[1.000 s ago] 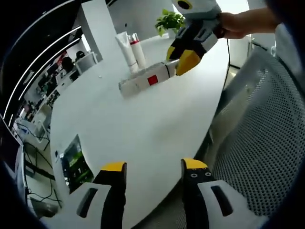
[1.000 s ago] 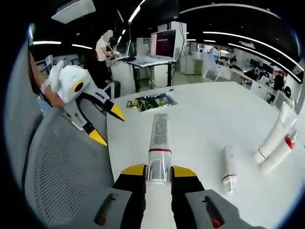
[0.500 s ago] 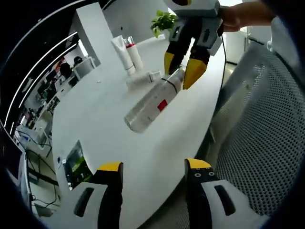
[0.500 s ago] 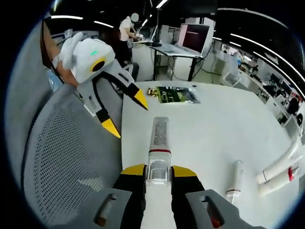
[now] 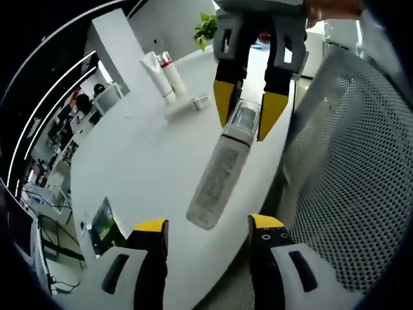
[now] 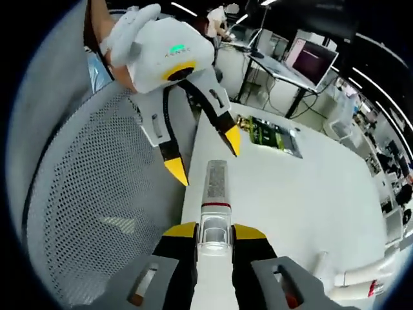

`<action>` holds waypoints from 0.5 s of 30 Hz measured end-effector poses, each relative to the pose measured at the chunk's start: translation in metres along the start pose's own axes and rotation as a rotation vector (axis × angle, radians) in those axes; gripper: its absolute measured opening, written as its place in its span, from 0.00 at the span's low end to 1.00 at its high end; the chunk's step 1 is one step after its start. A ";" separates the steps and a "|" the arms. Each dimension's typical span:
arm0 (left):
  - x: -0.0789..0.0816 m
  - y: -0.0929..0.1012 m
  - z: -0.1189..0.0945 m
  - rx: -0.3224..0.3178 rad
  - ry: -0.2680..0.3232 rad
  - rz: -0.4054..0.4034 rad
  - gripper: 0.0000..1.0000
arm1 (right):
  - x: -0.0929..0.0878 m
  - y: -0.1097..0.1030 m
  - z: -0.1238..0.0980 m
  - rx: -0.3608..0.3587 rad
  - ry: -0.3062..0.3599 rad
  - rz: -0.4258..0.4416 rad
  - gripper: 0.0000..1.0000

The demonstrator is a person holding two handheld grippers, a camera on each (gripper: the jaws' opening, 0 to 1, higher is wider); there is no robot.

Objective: Arrange the skincare products in the storage area until every visible bottle or jar stands upright without overlapping.

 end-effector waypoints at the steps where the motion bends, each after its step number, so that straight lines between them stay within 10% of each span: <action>1: 0.001 0.001 0.000 -0.003 0.003 0.011 0.45 | 0.001 -0.001 0.000 0.001 0.001 -0.014 0.12; 9: 0.005 0.008 0.001 -0.039 0.032 0.082 0.41 | 0.014 -0.009 0.002 0.029 0.002 -0.166 0.12; 15: 0.011 0.016 0.000 -0.088 0.075 0.145 0.19 | 0.018 -0.013 -0.001 0.041 0.010 -0.254 0.12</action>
Point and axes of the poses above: the point that each gripper's makers call its tool centre point, and the gripper's own axes: z roughly forward along the fingers, y roughly to its right, x roughly out of its top, the point moved 5 cm from there along -z, roughly backward along the fingers, and after that the axes turned 10 degrees about z, right-handed, at the moved point
